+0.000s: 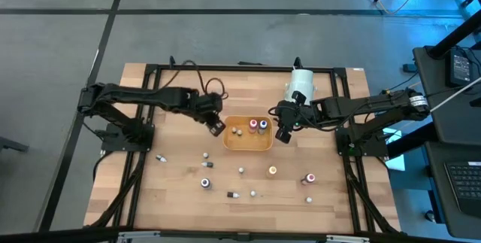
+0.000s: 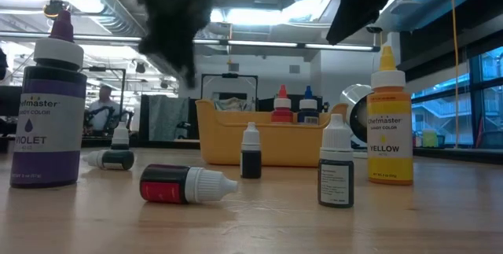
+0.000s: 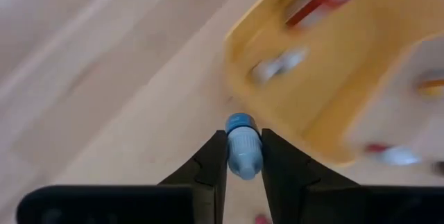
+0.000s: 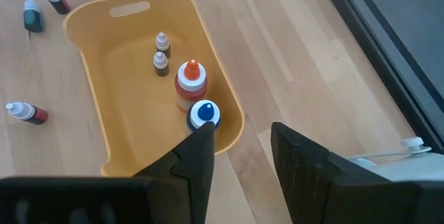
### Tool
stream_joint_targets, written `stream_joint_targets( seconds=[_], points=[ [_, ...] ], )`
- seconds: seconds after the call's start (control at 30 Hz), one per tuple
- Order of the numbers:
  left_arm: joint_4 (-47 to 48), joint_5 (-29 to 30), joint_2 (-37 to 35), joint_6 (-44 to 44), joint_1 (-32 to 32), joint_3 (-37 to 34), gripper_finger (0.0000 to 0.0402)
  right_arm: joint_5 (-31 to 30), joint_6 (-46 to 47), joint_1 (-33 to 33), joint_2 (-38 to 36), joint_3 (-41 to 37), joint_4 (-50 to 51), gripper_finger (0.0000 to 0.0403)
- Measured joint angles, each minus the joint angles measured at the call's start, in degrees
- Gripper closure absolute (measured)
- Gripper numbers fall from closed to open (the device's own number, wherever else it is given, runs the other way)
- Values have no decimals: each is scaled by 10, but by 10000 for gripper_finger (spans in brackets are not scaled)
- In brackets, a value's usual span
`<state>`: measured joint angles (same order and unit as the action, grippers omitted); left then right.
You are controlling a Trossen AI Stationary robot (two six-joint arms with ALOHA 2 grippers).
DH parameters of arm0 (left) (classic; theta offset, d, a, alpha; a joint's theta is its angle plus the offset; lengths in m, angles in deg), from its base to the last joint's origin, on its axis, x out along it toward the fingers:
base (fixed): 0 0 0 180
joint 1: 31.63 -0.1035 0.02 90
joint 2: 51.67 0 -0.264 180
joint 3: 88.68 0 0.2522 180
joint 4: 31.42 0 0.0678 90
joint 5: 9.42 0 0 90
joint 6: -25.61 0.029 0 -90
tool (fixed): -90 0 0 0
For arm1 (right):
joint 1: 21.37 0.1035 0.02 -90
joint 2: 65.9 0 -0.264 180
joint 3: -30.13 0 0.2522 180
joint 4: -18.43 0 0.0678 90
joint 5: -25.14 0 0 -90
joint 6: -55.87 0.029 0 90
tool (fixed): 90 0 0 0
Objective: Pick & Place food coloring
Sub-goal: Put the top small blue food coloring bottle into the yellow bin
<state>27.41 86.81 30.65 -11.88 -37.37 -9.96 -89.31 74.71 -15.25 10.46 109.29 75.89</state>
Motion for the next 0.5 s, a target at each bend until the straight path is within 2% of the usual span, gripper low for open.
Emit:
stream_joint_targets(
  seconds=[0.2,0.5],
  points=[
    [-5,0,34,54,14,66,337,0,1,0,0,0,0,258],
    [-6,-14,182,115,53,128,337,0,2,0,0,0,-1,258]
  ],
)
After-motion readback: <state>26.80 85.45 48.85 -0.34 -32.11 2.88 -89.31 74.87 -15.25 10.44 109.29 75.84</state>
